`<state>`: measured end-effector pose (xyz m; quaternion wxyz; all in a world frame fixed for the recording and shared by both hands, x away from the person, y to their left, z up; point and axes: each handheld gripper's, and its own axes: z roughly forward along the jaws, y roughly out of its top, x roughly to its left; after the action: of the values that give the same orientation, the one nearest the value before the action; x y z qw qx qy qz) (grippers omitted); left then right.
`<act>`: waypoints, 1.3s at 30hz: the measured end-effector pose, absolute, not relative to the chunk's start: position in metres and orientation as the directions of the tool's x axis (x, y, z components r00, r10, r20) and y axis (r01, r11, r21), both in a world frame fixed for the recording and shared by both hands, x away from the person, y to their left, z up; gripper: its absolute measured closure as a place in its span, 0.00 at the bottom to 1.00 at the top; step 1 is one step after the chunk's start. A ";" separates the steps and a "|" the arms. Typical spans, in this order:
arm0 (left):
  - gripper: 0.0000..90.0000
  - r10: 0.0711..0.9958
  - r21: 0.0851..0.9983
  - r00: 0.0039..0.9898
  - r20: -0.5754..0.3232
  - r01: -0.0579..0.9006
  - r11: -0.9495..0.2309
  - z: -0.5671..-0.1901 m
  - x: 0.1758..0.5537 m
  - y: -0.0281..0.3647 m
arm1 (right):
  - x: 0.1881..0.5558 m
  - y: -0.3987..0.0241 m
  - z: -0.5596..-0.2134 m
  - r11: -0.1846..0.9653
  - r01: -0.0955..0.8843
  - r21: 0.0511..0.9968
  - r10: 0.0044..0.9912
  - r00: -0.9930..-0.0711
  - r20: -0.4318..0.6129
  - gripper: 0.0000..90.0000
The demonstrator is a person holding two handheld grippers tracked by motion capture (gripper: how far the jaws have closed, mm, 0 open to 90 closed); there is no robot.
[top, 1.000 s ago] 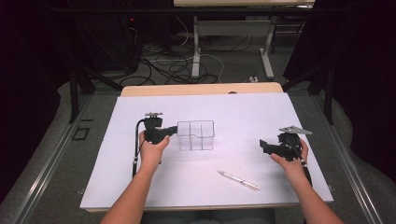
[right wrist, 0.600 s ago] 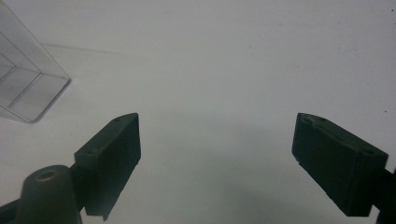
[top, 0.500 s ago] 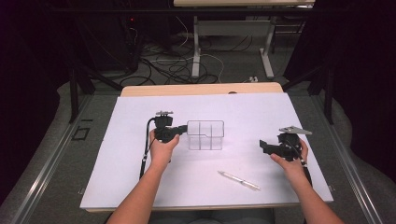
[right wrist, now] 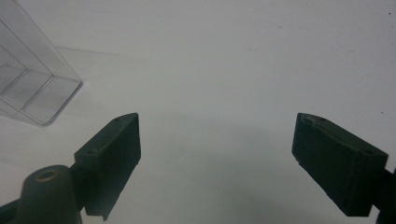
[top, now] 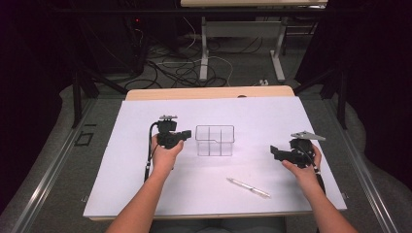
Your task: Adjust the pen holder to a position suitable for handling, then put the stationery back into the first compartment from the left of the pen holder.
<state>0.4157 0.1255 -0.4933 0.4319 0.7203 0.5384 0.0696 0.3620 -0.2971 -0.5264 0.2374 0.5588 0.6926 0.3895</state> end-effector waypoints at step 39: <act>0.37 0.846 0.754 0.489 -0.212 0.632 -0.177 -0.506 0.373 0.175 | 0.349 -0.285 -0.517 0.186 0.558 0.809 0.937 -0.349 0.026 0.17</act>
<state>0.3725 0.1747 -0.5060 0.4156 0.7563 0.4887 0.1286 0.3490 -0.2848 -0.5170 0.2496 0.5132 0.7284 0.3792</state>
